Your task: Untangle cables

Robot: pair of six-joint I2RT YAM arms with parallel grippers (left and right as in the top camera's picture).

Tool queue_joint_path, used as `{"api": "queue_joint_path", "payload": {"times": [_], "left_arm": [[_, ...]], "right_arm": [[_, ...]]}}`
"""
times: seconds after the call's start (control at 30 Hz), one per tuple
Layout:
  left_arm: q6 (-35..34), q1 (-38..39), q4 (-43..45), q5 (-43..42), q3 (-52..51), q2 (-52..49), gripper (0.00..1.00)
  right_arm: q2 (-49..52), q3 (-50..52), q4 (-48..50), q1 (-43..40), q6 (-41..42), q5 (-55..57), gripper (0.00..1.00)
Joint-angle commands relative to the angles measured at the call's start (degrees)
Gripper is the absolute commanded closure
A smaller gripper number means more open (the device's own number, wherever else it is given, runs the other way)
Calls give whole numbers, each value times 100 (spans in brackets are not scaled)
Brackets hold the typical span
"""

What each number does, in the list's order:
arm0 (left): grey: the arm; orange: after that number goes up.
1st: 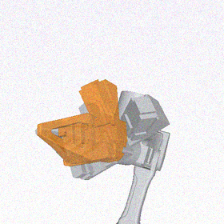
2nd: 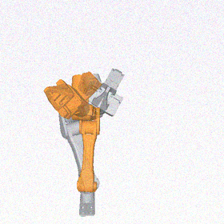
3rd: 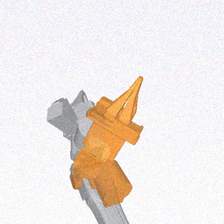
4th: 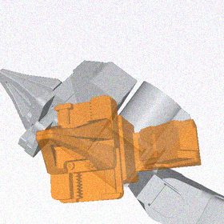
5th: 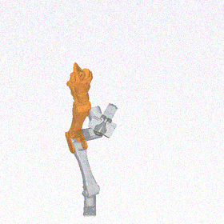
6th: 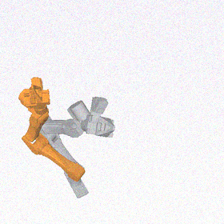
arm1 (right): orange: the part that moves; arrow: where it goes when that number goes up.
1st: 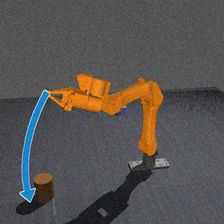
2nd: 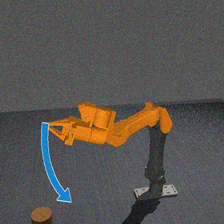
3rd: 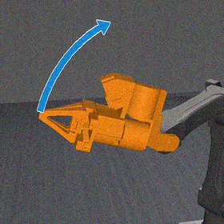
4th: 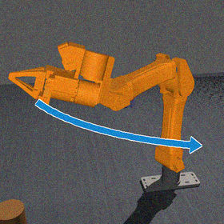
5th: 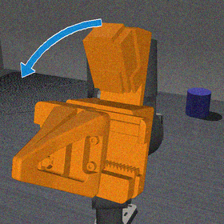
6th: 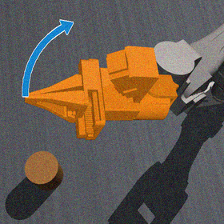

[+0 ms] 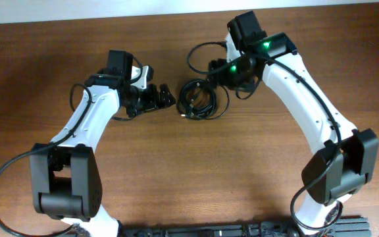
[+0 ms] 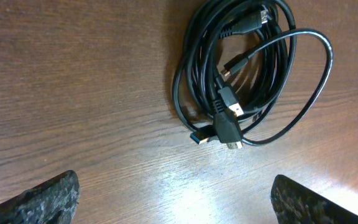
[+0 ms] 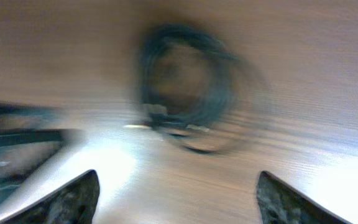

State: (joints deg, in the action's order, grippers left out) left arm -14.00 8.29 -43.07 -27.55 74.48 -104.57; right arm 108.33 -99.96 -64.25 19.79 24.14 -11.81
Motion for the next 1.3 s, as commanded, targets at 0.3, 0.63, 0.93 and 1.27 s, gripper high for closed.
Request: {"api": "queue_joint_path", "payload": {"times": [0.3, 0.63, 0.93, 1.27], "left_arm": [[-33, 24, -9, -2, 66, -44, 1], [-33, 24, -31, -2, 63, -44, 1], [-35, 24, -28, -2, 63, -44, 1], [-35, 24, -26, -2, 63, -44, 1]], "right_arm": [[627, 1056, 953, -297, -546, 420, 19], [658, 1770, 1843, -293, -527, 186, 50], [658, 2376, 2485, -282, -262, -155, 51], [525, 1622, 2144, -304, -267, -1139, 96]]}}
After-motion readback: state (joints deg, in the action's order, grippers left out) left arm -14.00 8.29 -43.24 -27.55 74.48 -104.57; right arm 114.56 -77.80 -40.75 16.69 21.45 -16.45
